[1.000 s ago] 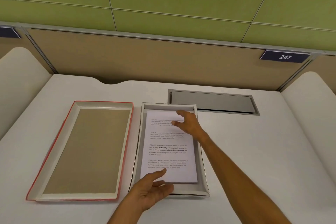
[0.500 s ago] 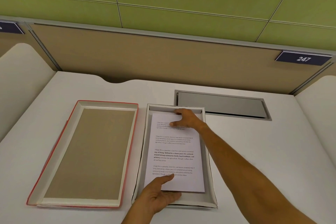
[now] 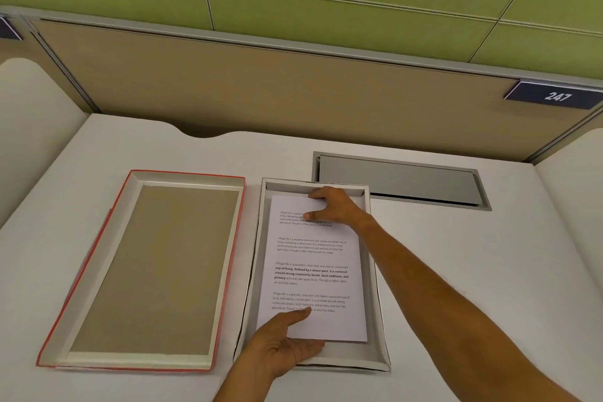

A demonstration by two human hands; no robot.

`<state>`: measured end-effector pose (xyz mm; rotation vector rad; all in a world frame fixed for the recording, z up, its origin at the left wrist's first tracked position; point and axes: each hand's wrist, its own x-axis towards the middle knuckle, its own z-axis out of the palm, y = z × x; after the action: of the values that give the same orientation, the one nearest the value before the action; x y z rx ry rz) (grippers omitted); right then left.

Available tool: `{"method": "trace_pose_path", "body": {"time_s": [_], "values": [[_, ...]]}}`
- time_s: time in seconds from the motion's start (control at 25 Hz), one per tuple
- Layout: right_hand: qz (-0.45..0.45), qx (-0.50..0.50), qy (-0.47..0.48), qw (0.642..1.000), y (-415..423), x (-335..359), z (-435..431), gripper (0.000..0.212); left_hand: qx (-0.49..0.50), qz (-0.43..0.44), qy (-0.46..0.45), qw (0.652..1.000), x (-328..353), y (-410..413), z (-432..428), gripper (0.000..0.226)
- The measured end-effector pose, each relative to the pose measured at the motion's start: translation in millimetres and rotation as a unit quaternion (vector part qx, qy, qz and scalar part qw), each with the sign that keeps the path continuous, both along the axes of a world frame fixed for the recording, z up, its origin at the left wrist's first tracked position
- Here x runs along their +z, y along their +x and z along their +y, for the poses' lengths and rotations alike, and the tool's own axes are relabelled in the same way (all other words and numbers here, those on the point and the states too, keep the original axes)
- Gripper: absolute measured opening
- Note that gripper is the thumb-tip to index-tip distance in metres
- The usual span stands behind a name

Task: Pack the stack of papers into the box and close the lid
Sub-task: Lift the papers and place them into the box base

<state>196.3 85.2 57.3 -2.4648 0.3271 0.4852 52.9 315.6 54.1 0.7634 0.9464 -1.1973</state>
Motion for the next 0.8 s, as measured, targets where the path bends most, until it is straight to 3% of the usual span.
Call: {"method": "trace_pose_path", "body": {"time_s": [0.4,0.6,0.72,0.8], "values": [[-0.016,0.004,-0.009,1.0,-4.2,-1.2,1.4,0.066,-0.007,-0.012,-0.005,1.0,1.3,1.0,2.2,0.035],[-0.024,0.009,-0.02,0.999,1.0,15.8,1.9,0.068,-0.102,-0.038,-0.01,0.994,24.8,9.5,34.1,0.058],[-0.077,-0.033,0.013,0.996,2.3,35.0,12.3,0.068,-0.11,-0.178,0.019,0.978,36.2,40.5,84.8,0.048],[-0.108,-0.088,0.083,0.987,-1.1,47.2,34.1,0.066,-0.059,-0.315,0.111,0.941,42.9,73.1,122.1,0.035]]}}
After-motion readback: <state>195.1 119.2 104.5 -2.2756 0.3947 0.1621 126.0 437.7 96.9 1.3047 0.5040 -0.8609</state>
